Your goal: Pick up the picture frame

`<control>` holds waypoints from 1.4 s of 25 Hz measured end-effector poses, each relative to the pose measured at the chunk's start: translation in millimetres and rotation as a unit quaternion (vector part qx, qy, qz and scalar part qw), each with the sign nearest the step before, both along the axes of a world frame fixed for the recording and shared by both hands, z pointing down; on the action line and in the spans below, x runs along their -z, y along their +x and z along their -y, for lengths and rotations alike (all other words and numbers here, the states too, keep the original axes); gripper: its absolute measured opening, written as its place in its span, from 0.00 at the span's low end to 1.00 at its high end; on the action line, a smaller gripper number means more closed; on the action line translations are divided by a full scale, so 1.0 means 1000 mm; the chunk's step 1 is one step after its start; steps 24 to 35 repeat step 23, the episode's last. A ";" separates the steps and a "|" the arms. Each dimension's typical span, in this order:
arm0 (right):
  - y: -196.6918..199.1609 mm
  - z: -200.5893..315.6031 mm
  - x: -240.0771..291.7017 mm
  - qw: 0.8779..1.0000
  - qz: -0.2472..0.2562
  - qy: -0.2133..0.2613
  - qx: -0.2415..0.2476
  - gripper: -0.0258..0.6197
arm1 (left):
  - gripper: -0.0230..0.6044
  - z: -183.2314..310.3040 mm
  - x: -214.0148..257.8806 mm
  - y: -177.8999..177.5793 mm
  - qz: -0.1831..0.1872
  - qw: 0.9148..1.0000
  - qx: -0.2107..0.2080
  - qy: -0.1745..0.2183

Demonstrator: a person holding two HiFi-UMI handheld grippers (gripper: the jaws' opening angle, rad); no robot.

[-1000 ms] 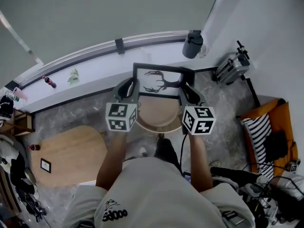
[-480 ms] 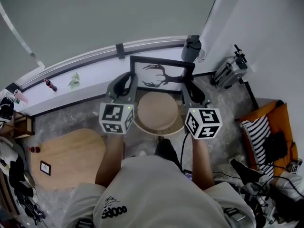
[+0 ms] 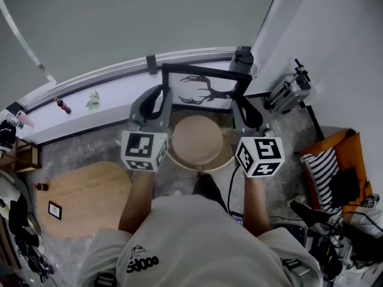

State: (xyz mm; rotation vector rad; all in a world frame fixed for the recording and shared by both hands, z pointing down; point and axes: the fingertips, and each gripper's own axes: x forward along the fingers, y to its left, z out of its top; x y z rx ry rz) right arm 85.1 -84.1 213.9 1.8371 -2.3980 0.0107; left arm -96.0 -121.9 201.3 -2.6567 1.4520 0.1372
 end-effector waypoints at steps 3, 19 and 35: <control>-0.014 -0.007 0.002 1.000 -0.001 0.002 -0.001 0.16 | 0.17 -0.007 0.001 -0.014 -0.002 1.000 -0.001 0.003; -0.014 -0.001 -0.011 1.000 -0.004 -0.019 -0.008 0.16 | 0.17 0.001 -0.012 -0.014 -0.002 1.000 -0.007 -0.018; -0.014 0.002 -0.013 1.000 -0.002 -0.020 -0.009 0.16 | 0.17 0.004 -0.014 -0.014 -0.001 1.000 -0.009 -0.020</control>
